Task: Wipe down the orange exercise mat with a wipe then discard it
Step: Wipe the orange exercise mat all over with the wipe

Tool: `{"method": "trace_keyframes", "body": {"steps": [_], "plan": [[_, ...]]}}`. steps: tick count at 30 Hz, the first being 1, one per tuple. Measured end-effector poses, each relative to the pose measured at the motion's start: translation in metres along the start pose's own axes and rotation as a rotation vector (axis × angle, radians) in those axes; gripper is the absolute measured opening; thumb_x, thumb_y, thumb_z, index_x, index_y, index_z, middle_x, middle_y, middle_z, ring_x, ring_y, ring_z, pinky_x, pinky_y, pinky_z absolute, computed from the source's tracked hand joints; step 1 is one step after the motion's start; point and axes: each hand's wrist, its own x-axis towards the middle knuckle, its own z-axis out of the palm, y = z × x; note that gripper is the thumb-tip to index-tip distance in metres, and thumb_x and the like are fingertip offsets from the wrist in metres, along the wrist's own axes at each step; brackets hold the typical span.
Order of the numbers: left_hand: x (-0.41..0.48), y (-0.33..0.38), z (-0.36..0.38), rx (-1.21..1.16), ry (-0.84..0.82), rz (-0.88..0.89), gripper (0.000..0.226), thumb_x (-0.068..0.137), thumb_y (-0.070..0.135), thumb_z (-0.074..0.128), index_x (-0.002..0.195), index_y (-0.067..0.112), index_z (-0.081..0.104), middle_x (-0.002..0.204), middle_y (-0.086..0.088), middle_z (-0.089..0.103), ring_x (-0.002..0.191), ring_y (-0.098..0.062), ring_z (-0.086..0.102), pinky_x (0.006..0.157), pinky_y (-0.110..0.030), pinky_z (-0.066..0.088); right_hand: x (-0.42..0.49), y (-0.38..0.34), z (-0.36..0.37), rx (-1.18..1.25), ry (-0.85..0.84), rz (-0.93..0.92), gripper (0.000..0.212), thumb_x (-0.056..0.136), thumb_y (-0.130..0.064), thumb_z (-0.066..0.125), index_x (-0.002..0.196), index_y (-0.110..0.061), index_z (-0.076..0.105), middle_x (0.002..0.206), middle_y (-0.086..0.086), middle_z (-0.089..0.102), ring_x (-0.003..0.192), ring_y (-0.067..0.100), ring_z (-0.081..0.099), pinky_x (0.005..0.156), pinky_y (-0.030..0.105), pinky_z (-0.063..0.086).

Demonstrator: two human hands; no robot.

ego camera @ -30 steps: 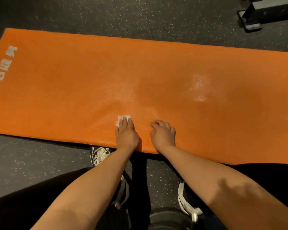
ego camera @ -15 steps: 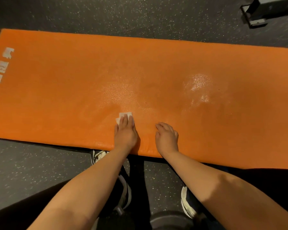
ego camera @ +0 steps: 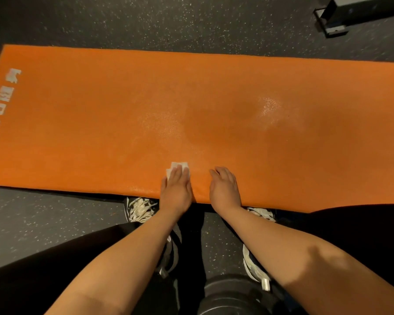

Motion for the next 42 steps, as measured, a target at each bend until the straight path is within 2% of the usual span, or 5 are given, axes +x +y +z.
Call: {"method": "trace_keyframes", "body": {"steps": [13,19,22,28,42], "plan": [[-0.03,0.038,0.016,-0.253,-0.209,0.27,0.064,0.101,0.011,0.046,0.16,0.019,0.022,0.166,-0.002,0.019,0.154,-0.02,0.015,0.123,-0.031,0.013,-0.014,0.009,-0.021,0.058,-0.17,-0.015,0.045,0.107,-0.014,0.038,0.151,-0.011,0.043,0.16,0.007,0.035,0.148,0.025,0.026,0.122,0.035,0.022],[-0.032,0.036,-0.014,-0.583,-0.072,0.108,0.04,0.1,0.006,0.05,0.138,0.018,0.052,0.129,-0.001,0.064,0.115,-0.019,0.06,0.091,-0.029,0.049,-0.02,-0.005,-0.031,0.089,-0.168,-0.038,0.054,0.102,-0.006,0.043,0.154,-0.019,0.038,0.157,0.003,0.038,0.146,0.025,0.028,0.12,0.039,0.024],[-0.03,0.04,-0.024,-0.705,0.035,-0.025,0.016,0.104,0.02,0.053,0.118,0.017,0.059,0.106,0.004,0.063,0.089,-0.011,0.057,0.066,-0.019,0.041,-0.023,-0.016,-0.034,0.155,-0.124,-0.016,0.05,0.096,-0.006,0.046,0.143,-0.022,0.053,0.149,0.0,0.048,0.139,0.023,0.038,0.117,0.039,0.029],[-0.023,0.035,-0.033,-0.859,0.1,-0.196,0.023,0.104,0.032,0.053,0.112,0.015,0.066,0.104,0.001,0.069,0.093,-0.019,0.065,0.072,-0.03,0.051,-0.027,-0.03,-0.03,0.497,-0.144,0.086,0.019,0.095,-0.04,0.049,0.108,-0.04,0.063,0.097,-0.01,0.067,0.092,0.021,0.06,0.092,0.042,0.047],[-0.011,0.05,-0.04,-1.087,0.027,-0.262,0.038,0.099,0.029,0.061,0.135,0.021,0.049,0.117,-0.002,0.061,0.095,-0.015,0.065,0.069,-0.028,0.05,-0.013,-0.036,-0.054,0.708,-0.041,0.282,0.009,0.1,-0.021,0.058,0.105,-0.027,0.055,0.1,0.0,0.064,0.077,0.018,0.063,0.067,0.035,0.051]]}}
